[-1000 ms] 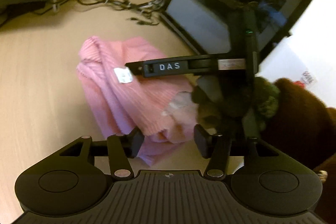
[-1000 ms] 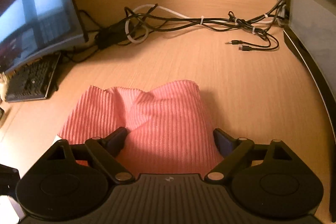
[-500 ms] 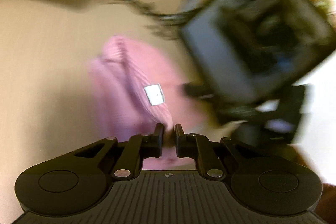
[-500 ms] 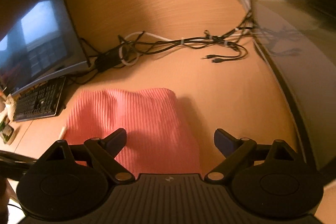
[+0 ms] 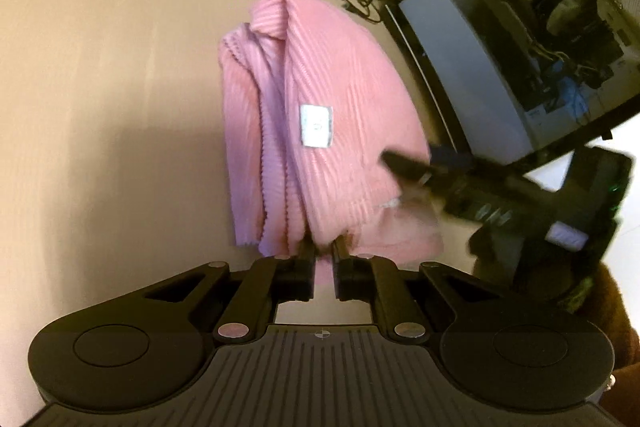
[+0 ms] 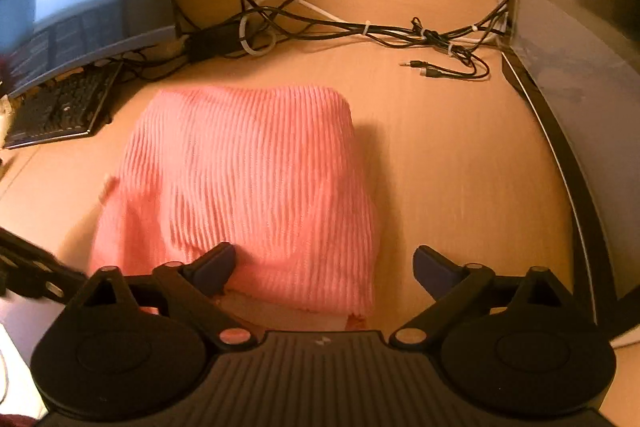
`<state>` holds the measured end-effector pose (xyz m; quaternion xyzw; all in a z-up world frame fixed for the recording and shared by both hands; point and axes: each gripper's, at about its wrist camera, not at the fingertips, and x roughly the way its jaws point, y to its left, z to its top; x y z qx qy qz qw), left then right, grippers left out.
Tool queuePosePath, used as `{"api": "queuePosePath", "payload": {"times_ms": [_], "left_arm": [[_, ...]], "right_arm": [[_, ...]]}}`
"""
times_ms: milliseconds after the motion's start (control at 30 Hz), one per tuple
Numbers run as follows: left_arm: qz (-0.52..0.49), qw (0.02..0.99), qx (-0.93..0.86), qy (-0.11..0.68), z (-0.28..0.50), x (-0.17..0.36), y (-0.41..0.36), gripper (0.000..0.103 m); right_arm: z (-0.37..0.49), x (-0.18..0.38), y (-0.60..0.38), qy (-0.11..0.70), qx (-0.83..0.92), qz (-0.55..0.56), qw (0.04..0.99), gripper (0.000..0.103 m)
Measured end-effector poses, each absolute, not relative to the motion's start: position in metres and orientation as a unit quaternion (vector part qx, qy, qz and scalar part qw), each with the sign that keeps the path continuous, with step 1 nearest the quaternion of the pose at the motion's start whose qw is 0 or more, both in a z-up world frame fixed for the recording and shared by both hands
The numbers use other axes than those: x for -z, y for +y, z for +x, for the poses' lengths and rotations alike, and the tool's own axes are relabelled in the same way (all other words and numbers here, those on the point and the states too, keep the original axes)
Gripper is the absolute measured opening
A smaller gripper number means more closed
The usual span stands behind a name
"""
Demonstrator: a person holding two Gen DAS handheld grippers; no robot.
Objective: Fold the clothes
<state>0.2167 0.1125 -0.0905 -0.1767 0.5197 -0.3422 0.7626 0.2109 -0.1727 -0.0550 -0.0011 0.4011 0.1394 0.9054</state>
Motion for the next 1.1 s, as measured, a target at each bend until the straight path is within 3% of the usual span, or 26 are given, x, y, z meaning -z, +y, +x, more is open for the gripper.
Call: {"api": "queuePosePath", "payload": {"times_ms": [33, 100, 167, 267, 333, 367, 400, 433, 633, 767, 800, 833, 900, 1100], "left_arm": [[-0.176, 0.767, 0.342, 0.513, 0.215, 0.085, 0.117, 0.029], [-0.176, 0.783, 0.348, 0.485, 0.211, 0.069, 0.127, 0.067], [-0.185, 0.794, 0.353, 0.458, 0.212, 0.053, 0.13, 0.08], [-0.169, 0.804, 0.35, 0.45, 0.225, 0.05, 0.11, 0.088], [-0.153, 0.81, 0.345, 0.449, 0.235, 0.053, 0.094, 0.086], [-0.143, 0.813, 0.34, 0.451, 0.238, 0.056, 0.088, 0.076], [-0.133, 0.815, 0.33, 0.458, 0.239, 0.062, 0.09, 0.059], [-0.122, 0.817, 0.319, 0.464, 0.24, 0.068, 0.091, 0.054], [-0.106, 0.818, 0.29, 0.486, 0.241, 0.086, 0.1, 0.059], [-0.123, 0.802, 0.316, 0.492, 0.233, 0.088, 0.094, 0.079], [-0.127, 0.8, 0.319, 0.492, 0.23, 0.089, 0.094, 0.078], [-0.128, 0.8, 0.318, 0.493, 0.227, 0.09, 0.096, 0.076], [-0.124, 0.808, 0.301, 0.491, 0.223, 0.09, 0.101, 0.059], [-0.115, 0.847, 0.206, 0.476, 0.217, 0.086, 0.152, 0.058]], "right_arm": [[0.211, 0.054, -0.171, 0.4, -0.138, -0.004, 0.906, 0.098], [0.211, 0.053, -0.168, 0.397, -0.137, -0.011, 0.908, 0.098], [0.212, 0.052, -0.165, 0.396, -0.141, -0.01, 0.907, 0.098], [0.216, 0.05, -0.171, 0.403, -0.164, 0.028, 0.9, 0.098], [0.216, 0.051, -0.178, 0.409, -0.17, 0.061, 0.894, 0.098], [0.214, 0.051, -0.181, 0.409, -0.169, 0.07, 0.894, 0.098], [0.212, 0.05, -0.184, 0.405, -0.167, 0.074, 0.896, 0.098], [0.209, 0.049, -0.186, 0.401, -0.166, 0.078, 0.898, 0.098], [0.215, 0.049, -0.205, 0.409, -0.167, 0.14, 0.886, 0.098], [0.228, 0.058, -0.196, 0.435, -0.188, 0.153, 0.867, 0.091], [0.231, 0.057, -0.189, 0.436, -0.201, 0.147, 0.865, 0.082], [0.235, 0.057, -0.181, 0.438, -0.212, 0.141, 0.862, 0.082], [0.244, 0.057, -0.162, 0.44, -0.237, 0.129, 0.857, 0.079], [0.271, 0.061, -0.074, 0.434, -0.33, 0.072, 0.835, 0.079]]}}
